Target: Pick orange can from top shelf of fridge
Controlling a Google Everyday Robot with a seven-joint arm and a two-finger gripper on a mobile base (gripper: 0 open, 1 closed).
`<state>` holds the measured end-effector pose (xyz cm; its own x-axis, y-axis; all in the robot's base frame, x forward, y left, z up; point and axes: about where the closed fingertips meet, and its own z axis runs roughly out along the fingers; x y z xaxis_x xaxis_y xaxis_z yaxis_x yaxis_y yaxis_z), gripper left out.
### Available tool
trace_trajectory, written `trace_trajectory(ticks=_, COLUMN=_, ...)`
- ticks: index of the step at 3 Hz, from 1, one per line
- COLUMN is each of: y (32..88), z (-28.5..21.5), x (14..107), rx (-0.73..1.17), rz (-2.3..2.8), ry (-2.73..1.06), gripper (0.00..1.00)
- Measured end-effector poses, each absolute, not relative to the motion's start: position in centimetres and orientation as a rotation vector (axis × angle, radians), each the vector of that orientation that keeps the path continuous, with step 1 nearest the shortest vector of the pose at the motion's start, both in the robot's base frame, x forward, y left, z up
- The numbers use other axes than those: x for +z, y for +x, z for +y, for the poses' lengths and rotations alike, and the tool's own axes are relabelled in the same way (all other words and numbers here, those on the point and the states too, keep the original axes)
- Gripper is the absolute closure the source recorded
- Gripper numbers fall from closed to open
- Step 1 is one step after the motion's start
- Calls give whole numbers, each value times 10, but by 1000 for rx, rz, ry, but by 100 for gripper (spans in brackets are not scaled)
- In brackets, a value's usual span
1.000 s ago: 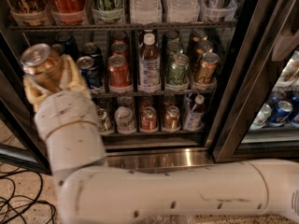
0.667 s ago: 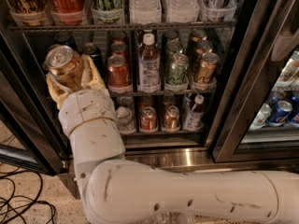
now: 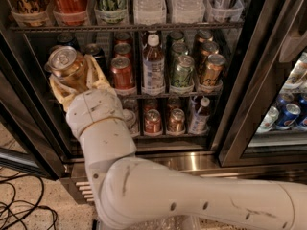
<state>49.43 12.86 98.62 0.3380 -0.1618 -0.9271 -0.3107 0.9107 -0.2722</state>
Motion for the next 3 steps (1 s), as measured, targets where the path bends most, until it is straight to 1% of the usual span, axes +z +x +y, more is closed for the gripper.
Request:
trace_trajectory(ticks=1, y=534, z=52, x=981, rx=112, rz=1299, ry=-411, gripper=100)
trace_trajectory(ticks=2, y=560, z=-21, x=971, rx=132, rz=1338, ry=-405, gripper=100)
trace_trajectory(ticks=3, y=559, z=-45, x=983, rx=141, rz=1289, ry=-484, gripper=100)
